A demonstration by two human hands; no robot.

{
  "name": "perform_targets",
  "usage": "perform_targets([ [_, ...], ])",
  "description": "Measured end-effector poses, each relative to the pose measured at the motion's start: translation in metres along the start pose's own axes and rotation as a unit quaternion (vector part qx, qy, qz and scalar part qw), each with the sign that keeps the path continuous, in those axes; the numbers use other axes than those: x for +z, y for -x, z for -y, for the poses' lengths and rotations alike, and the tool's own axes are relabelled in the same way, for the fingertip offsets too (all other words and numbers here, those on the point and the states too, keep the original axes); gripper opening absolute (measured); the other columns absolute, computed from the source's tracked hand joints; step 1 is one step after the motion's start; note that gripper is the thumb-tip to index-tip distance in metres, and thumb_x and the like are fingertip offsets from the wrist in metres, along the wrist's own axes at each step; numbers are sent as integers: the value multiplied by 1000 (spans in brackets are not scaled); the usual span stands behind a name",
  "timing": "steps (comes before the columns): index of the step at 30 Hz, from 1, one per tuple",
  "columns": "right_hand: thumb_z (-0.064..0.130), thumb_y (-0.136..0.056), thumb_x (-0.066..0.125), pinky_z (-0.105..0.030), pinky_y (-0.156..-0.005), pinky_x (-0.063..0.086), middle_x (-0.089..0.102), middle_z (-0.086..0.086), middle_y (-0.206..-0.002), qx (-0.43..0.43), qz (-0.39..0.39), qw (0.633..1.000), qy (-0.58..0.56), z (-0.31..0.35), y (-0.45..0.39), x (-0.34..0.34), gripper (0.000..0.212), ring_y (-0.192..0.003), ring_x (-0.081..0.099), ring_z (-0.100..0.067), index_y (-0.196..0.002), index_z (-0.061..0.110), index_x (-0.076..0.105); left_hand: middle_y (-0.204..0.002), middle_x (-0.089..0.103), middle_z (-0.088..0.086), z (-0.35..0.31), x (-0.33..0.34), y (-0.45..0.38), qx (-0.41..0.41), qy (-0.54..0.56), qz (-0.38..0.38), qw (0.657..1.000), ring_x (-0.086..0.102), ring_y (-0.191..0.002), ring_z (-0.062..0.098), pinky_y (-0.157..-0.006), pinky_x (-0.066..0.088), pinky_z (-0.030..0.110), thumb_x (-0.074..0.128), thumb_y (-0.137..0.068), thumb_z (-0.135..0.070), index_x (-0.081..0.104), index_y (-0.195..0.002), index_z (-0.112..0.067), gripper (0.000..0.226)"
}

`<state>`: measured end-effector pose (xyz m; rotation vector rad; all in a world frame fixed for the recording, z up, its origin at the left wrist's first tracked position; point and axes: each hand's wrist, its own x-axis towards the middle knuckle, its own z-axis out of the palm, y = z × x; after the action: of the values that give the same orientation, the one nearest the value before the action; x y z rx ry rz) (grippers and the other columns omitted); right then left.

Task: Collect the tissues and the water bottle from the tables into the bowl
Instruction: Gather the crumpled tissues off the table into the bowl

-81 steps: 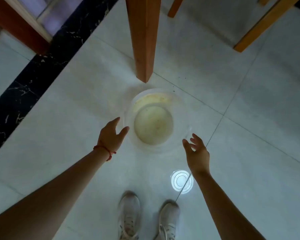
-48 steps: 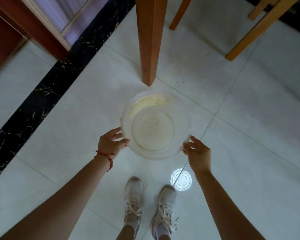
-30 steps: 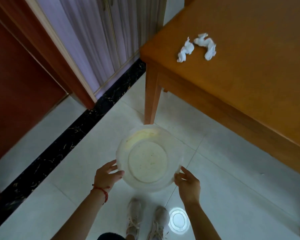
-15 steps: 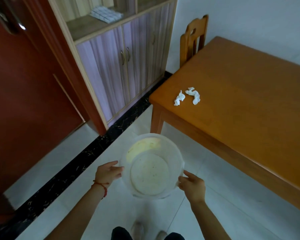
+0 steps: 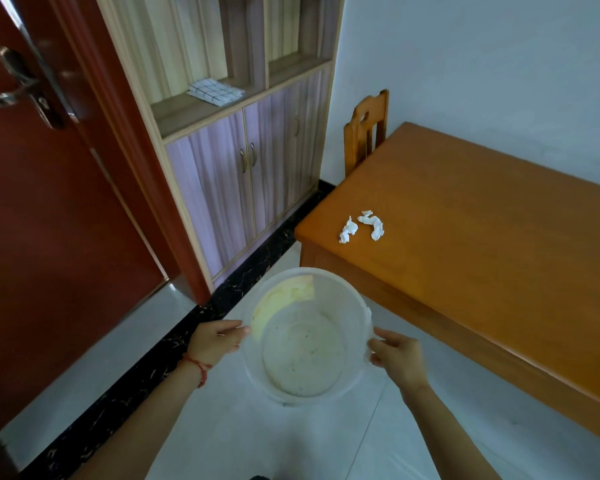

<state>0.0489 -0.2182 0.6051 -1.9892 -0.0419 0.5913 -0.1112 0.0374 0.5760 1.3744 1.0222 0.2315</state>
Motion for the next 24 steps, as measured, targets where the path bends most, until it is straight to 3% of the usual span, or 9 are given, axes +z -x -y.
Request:
perform_targets([
  [8, 8, -79, 64, -38, -78, 57, 73, -3, -84, -22, 21, 999, -13, 18, 5, 8, 23, -76, 68, -21, -101, 11, 69, -105, 62, 19, -27, -11, 4, -56, 37, 22, 997, 58, -92, 29, -52, 55, 20, 67, -78, -5, 58, -114, 9, 40],
  [16, 13, -88, 57, -23, -67, 50, 69, 6, -82, -65, 12, 997, -33, 25, -3, 21, 16, -79, 65, -14, -97, 15, 70, -96, 61, 21, -27, -12, 7, -79, 85, -2, 993, 59, -89, 32, -58, 57, 27, 65, -77, 0, 65, -90, 5, 13],
  [18, 14, -88, 57, -23, -66, 50, 69, 7, -81, -67, 20, 997, -22, 25, -10, 22, 16, -77, 64, -13, -97, 16, 70, -94, 61, 22, -26, -11, 4, -89, 87, -8, 992, 59, -88, 32, -63, 56, 30, 64, -77, 0, 66, -82, 0, 5],
  [21, 14, -88, 56, -24, -66, 50, 68, 8, -80, -66, 37, 997, -7, 23, -24, 23, 16, -75, 64, -14, -95, 17, 70, -95, 62, 23, -26, -6, -2, -100, 85, -26, 991, 59, -88, 34, -70, 55, 34, 64, -77, 0, 65, -89, 5, 13],
  [24, 15, -88, 57, -25, -67, 50, 68, 9, -79, -66, 59, 996, 13, 22, -42, 21, 16, -74, 64, -14, -94, 18, 71, -87, 63, 18, -30, 4, -9, -109, 83, -46, 990, 58, -82, 33, -64, 51, 31, 63, -79, 2, 64, -83, 3, 5],
])
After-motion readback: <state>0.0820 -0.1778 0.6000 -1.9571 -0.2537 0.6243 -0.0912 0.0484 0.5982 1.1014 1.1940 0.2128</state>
